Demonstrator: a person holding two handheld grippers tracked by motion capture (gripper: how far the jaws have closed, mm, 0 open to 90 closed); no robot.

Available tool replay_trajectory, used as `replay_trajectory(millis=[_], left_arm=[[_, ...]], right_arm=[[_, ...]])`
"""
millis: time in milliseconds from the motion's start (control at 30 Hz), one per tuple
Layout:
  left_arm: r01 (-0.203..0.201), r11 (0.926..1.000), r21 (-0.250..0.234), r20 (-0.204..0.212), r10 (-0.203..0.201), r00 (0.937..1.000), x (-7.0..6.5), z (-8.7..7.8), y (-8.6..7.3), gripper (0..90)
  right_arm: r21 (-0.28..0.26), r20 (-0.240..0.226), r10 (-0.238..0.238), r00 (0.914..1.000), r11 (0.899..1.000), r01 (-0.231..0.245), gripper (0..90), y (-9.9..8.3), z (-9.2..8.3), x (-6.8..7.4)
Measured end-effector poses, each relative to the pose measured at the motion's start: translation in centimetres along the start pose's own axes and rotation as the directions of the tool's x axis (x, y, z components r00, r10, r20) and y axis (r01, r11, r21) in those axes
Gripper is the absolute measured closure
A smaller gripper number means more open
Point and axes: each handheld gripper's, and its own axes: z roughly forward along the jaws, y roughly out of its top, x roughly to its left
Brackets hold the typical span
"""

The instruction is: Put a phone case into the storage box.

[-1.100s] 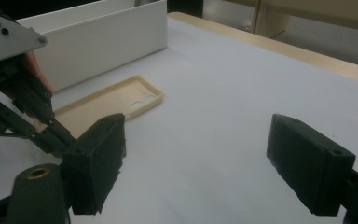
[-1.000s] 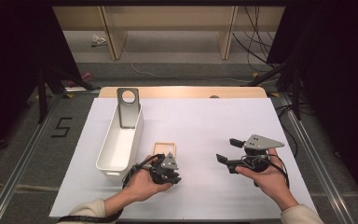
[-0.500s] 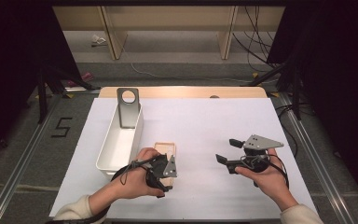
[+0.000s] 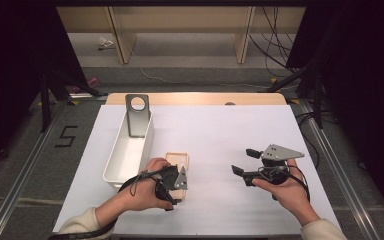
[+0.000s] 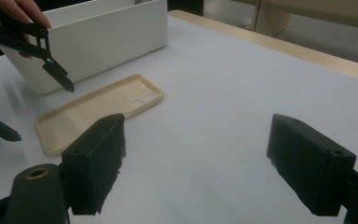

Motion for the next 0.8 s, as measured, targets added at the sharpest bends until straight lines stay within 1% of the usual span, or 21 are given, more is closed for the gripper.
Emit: replay_trajectory(millis=[67, 100, 133, 233, 300, 333, 400, 433, 467, 500, 567, 600, 633, 700, 733, 800], left_arm=[[0.011, 0.9998, -0.016, 0.011, -0.011, 0.9999, 0.2, -0.2, -0.1, 20.8], [0.024, 0.9991, -0.035, 0.02, -0.023, 0.9995, 0.3, -0.3, -0.2, 19.6], [0.033, 0.9982, -0.051, 0.031, -0.032, 0.999, 0.4, -0.5, -0.2, 18.0], [0.067, 0.9935, -0.093, 0.042, -0.063, 0.9971, 0.8, -1.0, -0.4, 15.6], [0.109, 0.9836, -0.143, 0.049, -0.103, 0.9934, 1.1, -1.5, -0.5, 15.0], [0.118, 0.9804, -0.158, 0.05, -0.112, 0.9925, 1.3, -1.8, -0.6, 14.9], [0.138, 0.9704, -0.198, 0.05, -0.131, 0.9901, 1.6, -2.4, -0.7, 14.5], [0.16, 0.9625, -0.219, 0.053, -0.152, 0.9869, 1.8, -2.7, -0.8, 13.3], [0.177, 0.9564, -0.233, 0.057, -0.168, 0.9841, 1.9, -2.9, -0.8, 12.3], [0.198, 0.944, -0.264, 0.059, -0.189, 0.9802, 2.2, -3.2, -0.9, 11.9], [0.221, 0.9296, -0.295, 0.056, -0.214, 0.9752, 2.6, -3.7, -1.0, 11.1], [0.241, 0.916, -0.321, 0.054, -0.236, 0.9702, 2.8, -3.8, -1.2, 11.2], [0.25, 0.9086, -0.335, 0.045, -0.249, 0.9674, 3.0, -3.9, -1.2, 11.4], [0.261, 0.9008, -0.347, 0.032, -0.267, 0.9631, 3.2, -4.1, -1.4, 11.7], [0.268, 0.8975, -0.35, 0.032, -0.274, 0.9611, 3.3, -4.1, -1.5, 11.8], [0.276, 0.8929, -0.356, 0.031, -0.284, 0.9584, 3.4, -4.1, -1.6, 11.9]], right_arm=[[0.0, 0.0, 0.0, 1.0, 1.0, 0.0, 20.1, 0.0, 0.0, 0.0], [0.0, 0.0, 0.0, 1.0, 1.0, 0.0, 20.1, 0.0, 0.0, 0.0], [0.0, -0.001, 0.0, 1.0, 1.0, 0.0, 20.1, 0.0, 0.0, 0.0], [-0.003, 0.0, 0.001, 1.0, 1.0, -0.001, 20.1, 0.0, 0.0, 0.0], [-0.002, 0.0, 0.001, 1.0, 1.0, -0.001, 20.1, 0.0, 0.0, -0.1], [-0.002, 0.0, 0.001, 1.0, 1.0, -0.001, 20.1, 0.0, 0.0, -0.1], [-0.002, 0.0, 0.002, 1.0, 1.0, -0.002, 20.0, 0.0, 0.0, -0.1], [-0.002, 0.0, 0.002, 1.0, 1.0, -0.002, 20.0, 0.0, 0.0, -0.1], [-0.003, 0.0, 0.002, 1.0, 1.0, -0.002, 20.0, 0.0, 0.0, -0.1], [-0.003, 0.0, 0.003, 1.0, 1.0, -0.003, 20.0, 0.0, 0.0, -0.1], [-0.002, 0.001, 0.004, 1.0, 1.0, -0.004, 20.0, 0.0, 0.0, -0.2], [-0.001, 0.002, 0.004, 1.0, 1.0, -0.004, 20.0, -0.1, 0.0, -0.2], [-0.001, 0.003, 0.004, 1.0, 1.0, -0.004, 20.0, -0.1, 0.0, -0.2], [0.0, 0.003, 0.005, 1.0, 1.0, -0.005, 20.0, -0.1, 0.0, -0.2], [-0.002, 0.001, 0.006, 1.0, 1.0, -0.006, 20.0, -0.1, 0.0, -0.2], [0.001, 0.001, 0.006, 1.0, 1.0, -0.006, 20.0, -0.1, 0.0, -0.2]])
